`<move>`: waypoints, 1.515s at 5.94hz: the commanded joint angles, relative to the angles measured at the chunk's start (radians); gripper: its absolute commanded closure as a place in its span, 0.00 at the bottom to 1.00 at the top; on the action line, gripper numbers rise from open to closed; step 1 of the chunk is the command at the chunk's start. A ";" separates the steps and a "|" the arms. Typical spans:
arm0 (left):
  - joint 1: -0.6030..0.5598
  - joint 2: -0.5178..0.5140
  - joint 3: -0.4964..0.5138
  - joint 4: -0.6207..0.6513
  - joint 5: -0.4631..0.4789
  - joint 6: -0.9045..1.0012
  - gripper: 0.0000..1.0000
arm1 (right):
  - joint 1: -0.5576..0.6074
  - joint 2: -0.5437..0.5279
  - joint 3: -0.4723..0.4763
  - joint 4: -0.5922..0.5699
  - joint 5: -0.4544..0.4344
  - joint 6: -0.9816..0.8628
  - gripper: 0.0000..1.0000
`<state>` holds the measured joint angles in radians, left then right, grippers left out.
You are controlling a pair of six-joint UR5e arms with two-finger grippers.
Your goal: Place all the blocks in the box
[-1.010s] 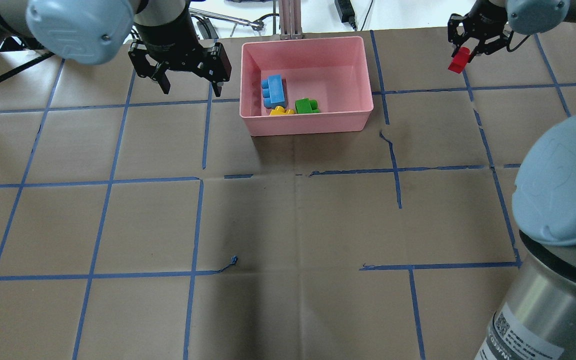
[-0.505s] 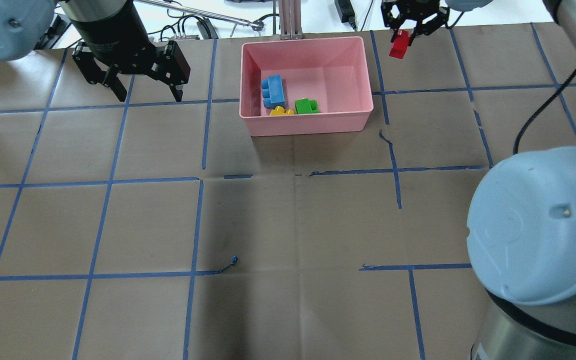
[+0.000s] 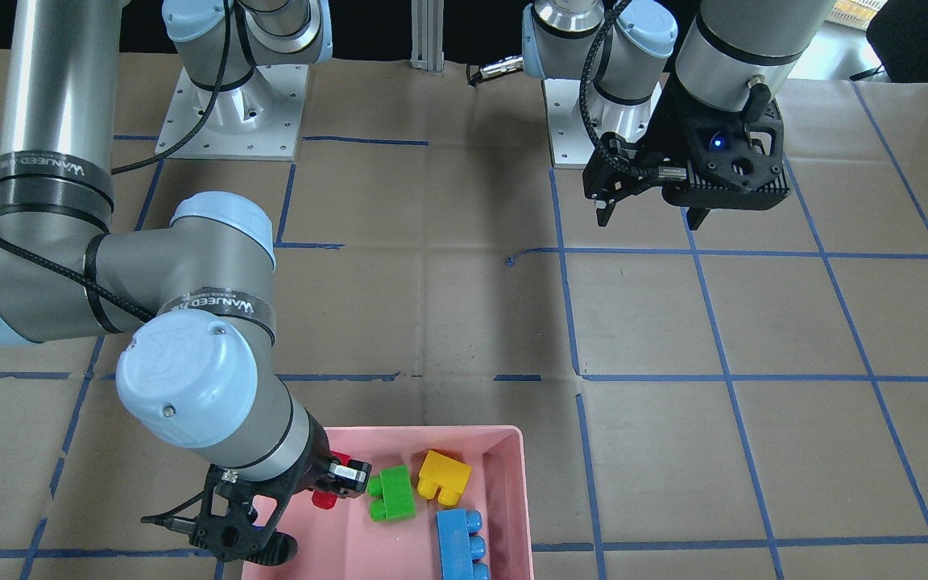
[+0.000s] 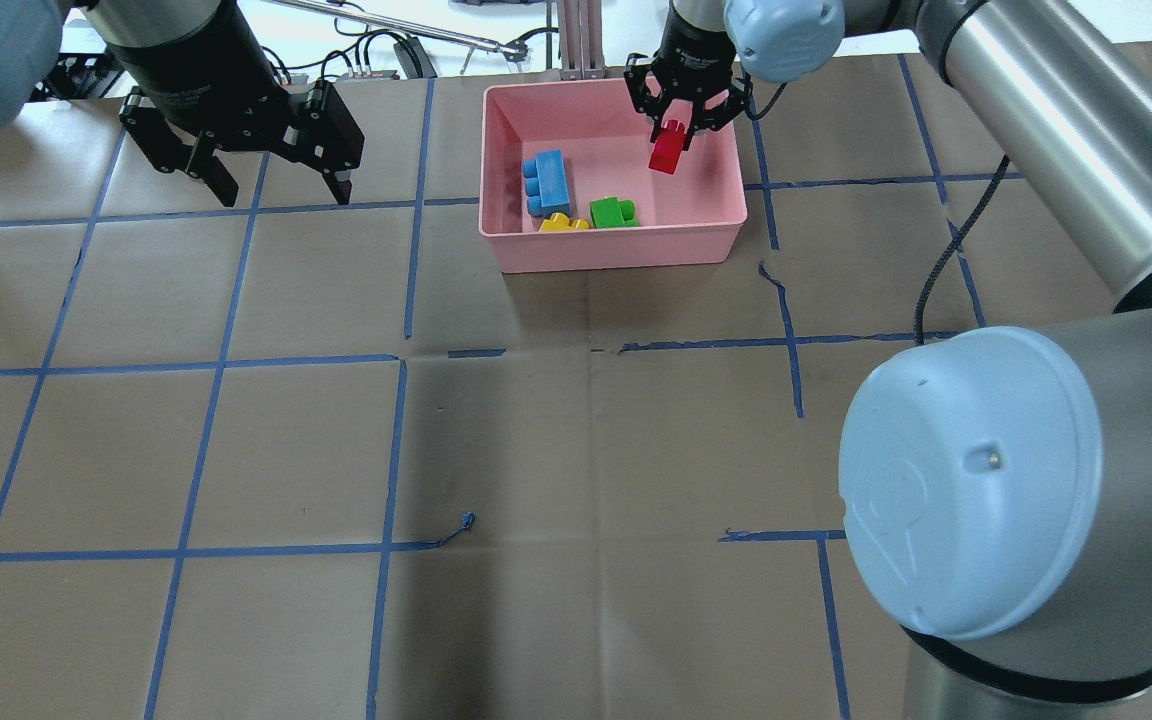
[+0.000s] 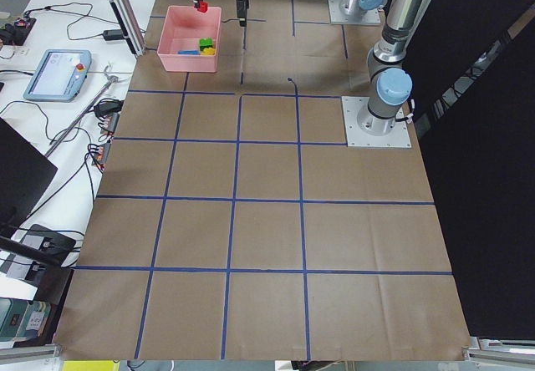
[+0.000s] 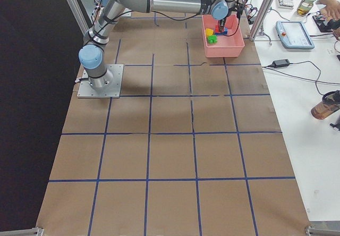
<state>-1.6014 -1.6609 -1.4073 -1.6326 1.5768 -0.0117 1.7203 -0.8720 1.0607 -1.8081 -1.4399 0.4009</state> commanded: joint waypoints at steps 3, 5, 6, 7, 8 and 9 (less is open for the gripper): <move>-0.002 0.009 -0.018 0.022 0.003 -0.007 0.01 | 0.005 0.013 -0.005 0.000 0.004 0.001 0.01; -0.002 0.009 -0.018 0.022 0.006 -0.005 0.01 | -0.002 -0.074 -0.002 0.016 -0.014 -0.064 0.00; -0.002 0.009 -0.018 0.022 0.005 -0.005 0.01 | -0.028 -0.114 0.004 0.070 -0.017 -0.155 0.00; -0.002 0.009 -0.016 0.022 0.005 -0.005 0.01 | -0.057 -0.158 0.005 0.214 -0.020 -0.162 0.00; -0.002 0.010 -0.018 0.022 0.005 -0.005 0.01 | -0.076 -0.201 0.005 0.315 -0.054 -0.228 0.01; -0.002 0.010 -0.016 0.022 0.006 -0.005 0.00 | -0.097 -0.260 0.031 0.341 -0.101 -0.331 0.01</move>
<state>-1.6030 -1.6510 -1.4244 -1.6107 1.5820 -0.0169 1.6437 -1.0787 1.0740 -1.5152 -1.5014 0.1564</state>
